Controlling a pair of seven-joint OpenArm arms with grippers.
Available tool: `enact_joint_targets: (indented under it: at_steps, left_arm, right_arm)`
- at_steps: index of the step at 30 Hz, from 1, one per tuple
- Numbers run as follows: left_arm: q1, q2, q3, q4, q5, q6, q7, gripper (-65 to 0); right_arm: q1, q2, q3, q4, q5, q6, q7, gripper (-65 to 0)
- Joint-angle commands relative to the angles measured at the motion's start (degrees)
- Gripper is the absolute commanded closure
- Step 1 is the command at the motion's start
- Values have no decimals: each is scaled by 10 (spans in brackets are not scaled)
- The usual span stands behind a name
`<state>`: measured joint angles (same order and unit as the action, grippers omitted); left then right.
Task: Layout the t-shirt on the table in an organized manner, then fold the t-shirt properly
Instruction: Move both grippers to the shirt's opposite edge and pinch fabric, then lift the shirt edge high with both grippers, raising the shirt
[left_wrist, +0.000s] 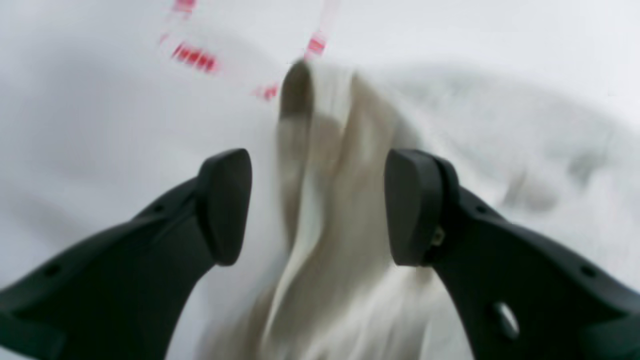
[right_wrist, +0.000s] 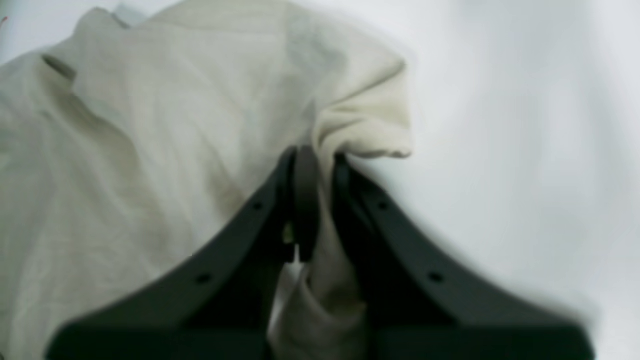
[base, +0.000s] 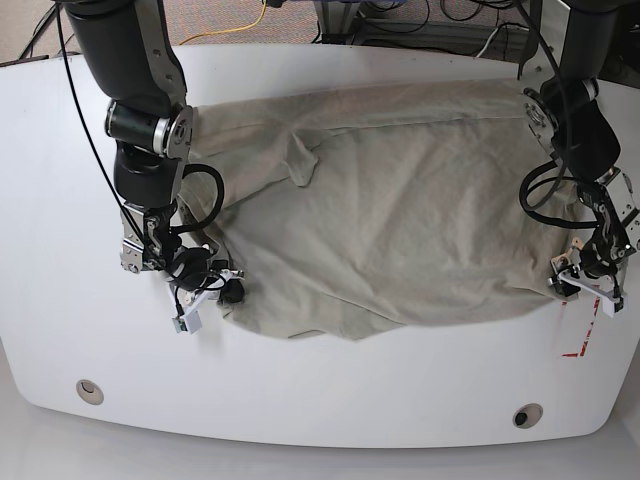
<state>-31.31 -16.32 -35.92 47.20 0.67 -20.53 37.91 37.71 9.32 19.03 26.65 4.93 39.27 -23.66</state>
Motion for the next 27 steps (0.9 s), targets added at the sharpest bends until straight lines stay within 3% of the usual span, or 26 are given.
enact_joint_targets:
  at_steps: [1,5,12,27]
  left_arm:
    - [-34,-20,16,-64,-8,17,-71,-396]
    - [-64,-35,47,-146,-9,38,-118,-397]
    - [-95,-42,74,-236,-9,41,-162,-397]
    - [-64,-42,74,-225,-11,40,-127,-389]
  right_arm:
    - [20,5,0,11,12,7,11,-21]
    - [20,6,0,11,12,7,11,-21]
    - [12,7,1,12,12,7,11,-21]
    - [-16,4,1,79,13,7,-13,-21]
